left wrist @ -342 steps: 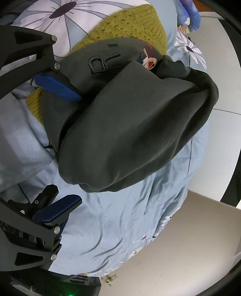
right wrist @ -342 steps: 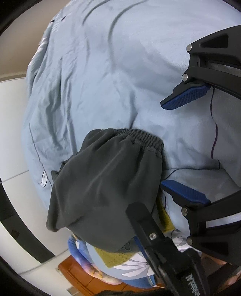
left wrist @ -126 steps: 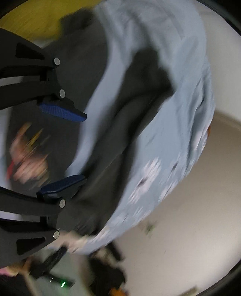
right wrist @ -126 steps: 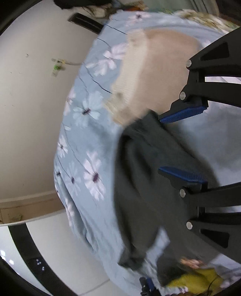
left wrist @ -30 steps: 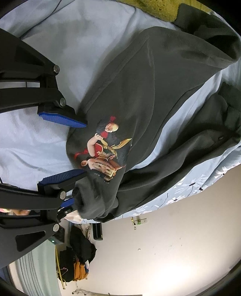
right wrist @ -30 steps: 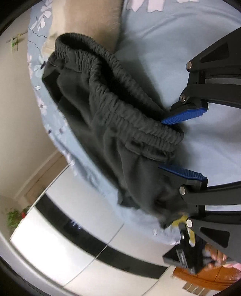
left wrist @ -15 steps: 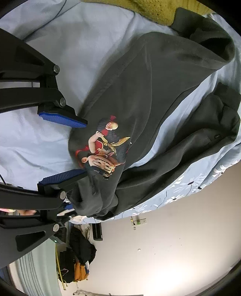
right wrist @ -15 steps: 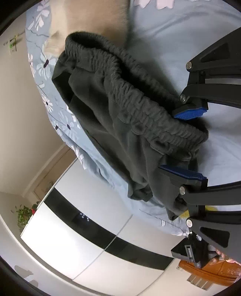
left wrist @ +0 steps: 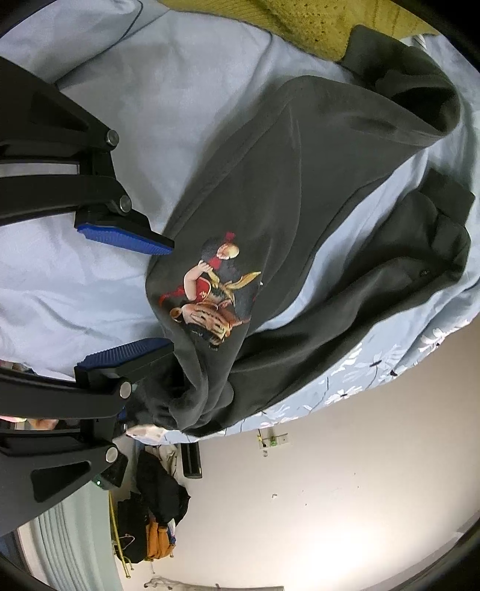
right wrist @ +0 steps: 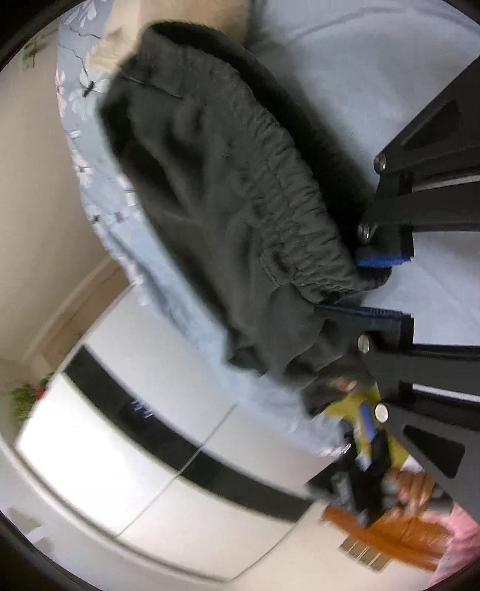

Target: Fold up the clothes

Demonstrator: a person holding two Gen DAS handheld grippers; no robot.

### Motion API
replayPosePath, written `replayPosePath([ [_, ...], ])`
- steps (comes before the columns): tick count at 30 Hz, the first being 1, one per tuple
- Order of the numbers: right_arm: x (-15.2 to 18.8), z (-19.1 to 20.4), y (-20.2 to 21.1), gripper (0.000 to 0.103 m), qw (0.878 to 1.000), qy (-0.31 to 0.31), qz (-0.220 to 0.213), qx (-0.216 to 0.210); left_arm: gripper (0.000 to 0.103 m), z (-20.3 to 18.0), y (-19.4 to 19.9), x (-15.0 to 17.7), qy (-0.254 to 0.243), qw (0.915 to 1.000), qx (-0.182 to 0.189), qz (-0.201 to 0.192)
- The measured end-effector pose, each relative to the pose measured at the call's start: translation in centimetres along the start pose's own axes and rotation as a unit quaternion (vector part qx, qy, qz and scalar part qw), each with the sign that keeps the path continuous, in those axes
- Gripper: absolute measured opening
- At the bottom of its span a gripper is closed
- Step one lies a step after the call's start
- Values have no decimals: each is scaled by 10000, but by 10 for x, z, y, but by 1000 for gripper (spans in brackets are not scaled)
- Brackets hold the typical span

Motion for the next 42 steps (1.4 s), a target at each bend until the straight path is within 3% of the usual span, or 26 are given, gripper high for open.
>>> replayPosePath([
  [9,-38,28,110,13,9898,-239,-1281,-577,48,9,35,-9,49,9994,225,-270],
  [13,-33,1,163,13,9838,-445,-1737,-13,53,22,49,-17,130,9987,240,-430],
  [16,-6,-33,174,14,9845,-736,-1507,505,53,41,52,-24,317,9984,171,-436],
  [23,20,-49,182,20,9847,-909,-1273,763,53,89,53,-42,822,9937,-398,-655],
  [28,37,-60,187,35,9842,-1017,-1117,922,53,115,49,-58,1088,9885,-709,-781],
  [30,40,-64,201,41,9796,-1103,-1240,1137,53,123,40,-65,1145,9875,-813,-719],
  [33,51,-58,213,42,9748,-1250,-1233,1376,53,136,27,-77,1231,9857,-970,-627],
  [34,57,-54,210,43,9753,-1352,-1186,1286,53,140,22,-80,1259,9850,-1022,-596],
  [36,69,-45,197,60,9768,-1583,-1047,996,53,148,13,-88,1316,9834,-1126,-534],
  [38,78,-35,177,68,9776,-1771,-881,721,53,151,3,-93,1457,9827,-1043,-462],
  [42,76,-28,134,74,9723,-2174,-818,247,53,155,-5,-102,1681,9806,-926,-407],
])
Point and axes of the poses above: each gripper's, at about its wrist camera, not at the fingertips, and y roughly against the way its jaws point, z to its left, x to its underside, the point moved 9 cm from there along -y, roughly the way its jaws point, and after that the axes turned 8 degrees about -x, right-handed, at the moved point
